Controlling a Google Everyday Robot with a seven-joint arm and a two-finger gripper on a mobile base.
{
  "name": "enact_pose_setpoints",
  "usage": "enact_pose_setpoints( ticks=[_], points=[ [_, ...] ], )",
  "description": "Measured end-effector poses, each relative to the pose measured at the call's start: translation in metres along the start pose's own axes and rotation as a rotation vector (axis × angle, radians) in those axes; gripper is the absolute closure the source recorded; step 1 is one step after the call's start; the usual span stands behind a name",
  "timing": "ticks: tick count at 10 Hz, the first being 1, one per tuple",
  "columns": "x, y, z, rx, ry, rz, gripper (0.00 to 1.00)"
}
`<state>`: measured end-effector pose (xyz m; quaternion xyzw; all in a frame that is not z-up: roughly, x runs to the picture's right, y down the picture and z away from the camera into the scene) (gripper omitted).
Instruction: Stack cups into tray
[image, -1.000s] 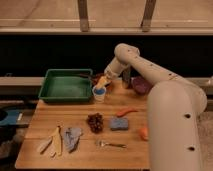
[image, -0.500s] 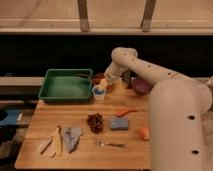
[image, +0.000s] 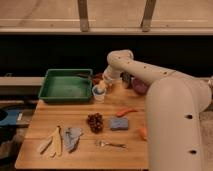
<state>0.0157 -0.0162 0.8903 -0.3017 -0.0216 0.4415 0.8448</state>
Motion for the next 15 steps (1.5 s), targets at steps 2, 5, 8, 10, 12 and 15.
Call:
enact_pose_setpoints(
  ticks=[2,5,8,10,12,15],
  points=[
    [0.003,-0.007,0.005,-0.003,0.003,0.02,0.38],
    [0.006,-0.014,0.013,-0.001,0.016,0.041,0.38],
    [0.01,-0.013,0.024,-0.001,0.044,0.049,0.38],
    [0.014,-0.01,0.028,-0.008,0.061,0.05,0.4],
    [0.019,-0.006,0.032,-0.03,0.08,0.049,0.59],
    [0.026,-0.006,0.034,-0.07,0.086,0.068,0.89]
  ],
)
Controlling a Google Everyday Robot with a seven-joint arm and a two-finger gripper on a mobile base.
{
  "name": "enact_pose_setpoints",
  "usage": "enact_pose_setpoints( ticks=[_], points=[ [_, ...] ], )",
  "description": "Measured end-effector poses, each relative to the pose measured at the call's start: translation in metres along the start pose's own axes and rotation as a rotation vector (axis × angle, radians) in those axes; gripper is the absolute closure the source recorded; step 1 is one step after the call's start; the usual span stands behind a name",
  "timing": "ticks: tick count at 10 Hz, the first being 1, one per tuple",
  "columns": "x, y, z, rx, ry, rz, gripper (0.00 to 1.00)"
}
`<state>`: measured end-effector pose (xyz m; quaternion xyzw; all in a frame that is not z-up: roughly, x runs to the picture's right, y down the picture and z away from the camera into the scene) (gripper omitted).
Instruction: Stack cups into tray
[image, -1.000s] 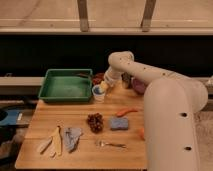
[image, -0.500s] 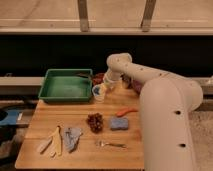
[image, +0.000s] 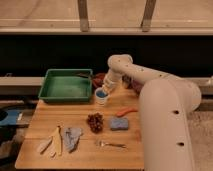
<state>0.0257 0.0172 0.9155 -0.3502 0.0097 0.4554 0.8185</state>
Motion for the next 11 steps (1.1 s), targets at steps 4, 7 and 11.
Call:
enact_pose_setpoints(
  ticks=[4,7,11],
  points=[
    [0.001,0.002,-0.01,-0.049,-0.026,0.02,1.0],
    [-0.004,0.006,-0.049,-0.056,-0.093,0.022,1.0],
    [-0.018,0.014,-0.119,-0.06,-0.226,-0.014,1.0]
  ],
)
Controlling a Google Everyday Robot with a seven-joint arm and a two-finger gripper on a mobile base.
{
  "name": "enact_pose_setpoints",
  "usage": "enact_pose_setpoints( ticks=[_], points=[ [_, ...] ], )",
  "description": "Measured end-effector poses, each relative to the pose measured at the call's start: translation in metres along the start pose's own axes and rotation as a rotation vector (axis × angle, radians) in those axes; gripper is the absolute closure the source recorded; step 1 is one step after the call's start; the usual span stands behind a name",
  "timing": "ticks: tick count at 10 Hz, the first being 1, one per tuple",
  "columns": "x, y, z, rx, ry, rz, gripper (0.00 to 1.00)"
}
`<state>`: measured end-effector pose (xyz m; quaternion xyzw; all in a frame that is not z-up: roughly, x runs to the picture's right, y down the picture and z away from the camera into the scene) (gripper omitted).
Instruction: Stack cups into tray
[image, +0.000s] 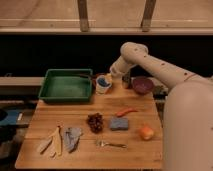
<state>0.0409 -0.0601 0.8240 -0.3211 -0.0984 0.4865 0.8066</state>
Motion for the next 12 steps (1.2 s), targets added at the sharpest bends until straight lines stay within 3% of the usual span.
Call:
enact_pose_setpoints(
  ticks=[3,5,8,12],
  points=[
    [-0.031,0.015,-0.024,0.002,-0.062,-0.076,1.0],
    [-0.054,0.033,-0.021,-0.005,-0.07,-0.13,1.0],
    [-0.091,0.069,-0.011,-0.052,-0.093,-0.193,1.0],
    [-0.09,0.068,-0.01,-0.051,-0.09,-0.193,1.0]
  ],
)
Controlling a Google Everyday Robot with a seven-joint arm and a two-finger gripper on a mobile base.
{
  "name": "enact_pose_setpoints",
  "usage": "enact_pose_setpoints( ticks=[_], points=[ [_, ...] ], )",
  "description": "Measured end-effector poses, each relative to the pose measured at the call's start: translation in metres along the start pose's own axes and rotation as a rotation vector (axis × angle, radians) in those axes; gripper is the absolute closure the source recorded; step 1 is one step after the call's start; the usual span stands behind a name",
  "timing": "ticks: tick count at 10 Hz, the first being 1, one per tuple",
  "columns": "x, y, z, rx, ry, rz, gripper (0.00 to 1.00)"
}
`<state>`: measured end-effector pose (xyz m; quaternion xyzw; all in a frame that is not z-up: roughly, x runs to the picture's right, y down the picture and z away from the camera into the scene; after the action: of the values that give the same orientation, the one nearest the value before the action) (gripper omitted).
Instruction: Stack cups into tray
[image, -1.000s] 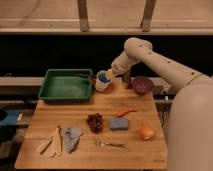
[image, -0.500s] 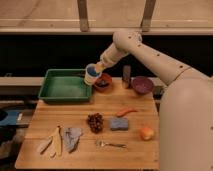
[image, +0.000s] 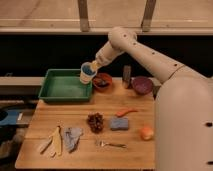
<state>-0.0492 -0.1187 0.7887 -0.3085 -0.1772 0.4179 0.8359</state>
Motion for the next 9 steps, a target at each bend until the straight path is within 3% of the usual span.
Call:
enact_pose_setpoints(
  ticks=[5,7,9],
  points=[
    [0.0,-0.005,0.005,0.001,0.01,0.0,1.0],
    [-0.01,-0.003,0.024,-0.001,0.046,-0.023,1.0],
    [-0.015,0.0,0.053,0.009,0.121,-0.058,1.0]
  ],
)
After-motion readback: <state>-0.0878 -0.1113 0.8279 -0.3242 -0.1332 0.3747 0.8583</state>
